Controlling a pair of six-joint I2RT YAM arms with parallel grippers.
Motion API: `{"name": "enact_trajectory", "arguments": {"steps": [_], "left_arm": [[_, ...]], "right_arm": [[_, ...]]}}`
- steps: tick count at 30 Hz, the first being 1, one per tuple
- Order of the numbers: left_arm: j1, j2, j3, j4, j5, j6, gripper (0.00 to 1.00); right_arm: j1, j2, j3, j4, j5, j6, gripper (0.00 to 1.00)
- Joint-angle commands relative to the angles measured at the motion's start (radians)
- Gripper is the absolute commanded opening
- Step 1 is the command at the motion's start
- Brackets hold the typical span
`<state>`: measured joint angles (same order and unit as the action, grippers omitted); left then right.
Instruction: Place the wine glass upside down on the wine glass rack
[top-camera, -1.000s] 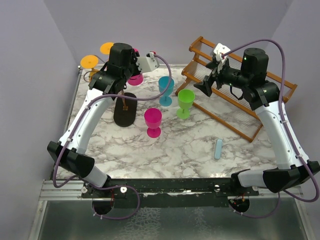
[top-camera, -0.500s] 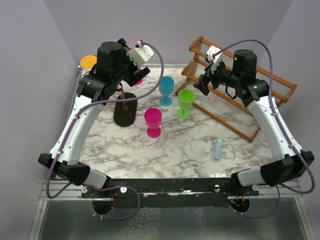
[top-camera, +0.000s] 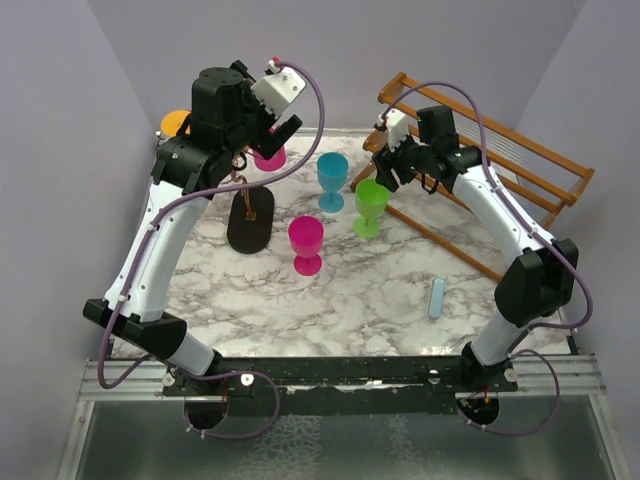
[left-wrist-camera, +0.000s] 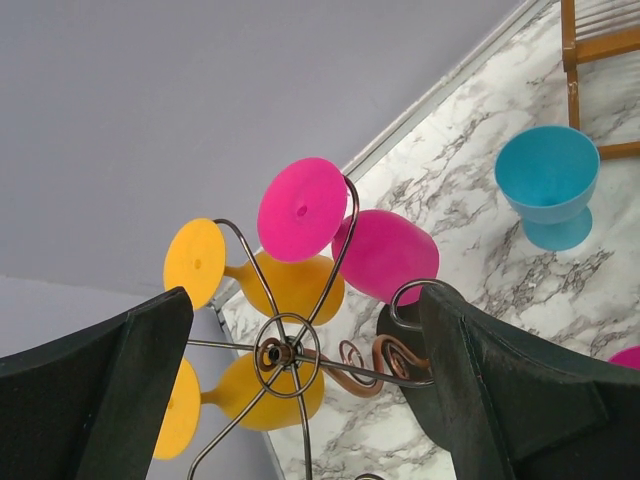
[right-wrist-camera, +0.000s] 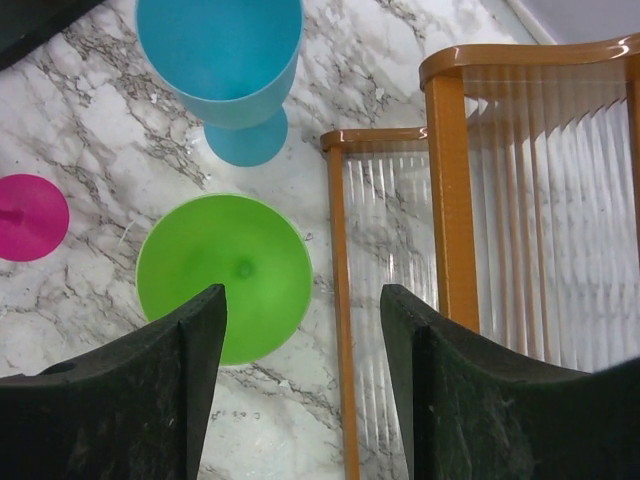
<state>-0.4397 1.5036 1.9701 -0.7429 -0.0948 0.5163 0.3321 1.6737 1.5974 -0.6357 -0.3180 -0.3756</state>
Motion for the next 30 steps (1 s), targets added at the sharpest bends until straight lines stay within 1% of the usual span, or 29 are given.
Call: {"name": "enact_trajectory", "arguments": {"steps": [1,9,13,21,30], "left_arm": [[0.002,0.023,0.067,-0.034,-0.012,-0.048,0.99],[0.002,0.049,0.121,-0.062,0.012,-0.074,0.99],[0.002,0.052,0.129,-0.067,0.015,-0.079,0.99],[0.002,0.048,0.123,-0.073,0.013,-0.073,0.99],[0.002,0.046,0.11,-0.076,0.018,-0.064,0.99]], "right_arm": [[0.026,0.052,0.057,-0.021,0.077,0.014,0.57],[0.044,0.107,0.055,-0.055,0.062,0.014,0.44],[0.047,0.122,0.055,-0.058,0.079,0.012,0.39],[0.054,0.142,0.05,-0.06,0.083,0.007,0.33],[0.058,0.102,0.063,-0.061,0.048,-0.004,0.31]]}}
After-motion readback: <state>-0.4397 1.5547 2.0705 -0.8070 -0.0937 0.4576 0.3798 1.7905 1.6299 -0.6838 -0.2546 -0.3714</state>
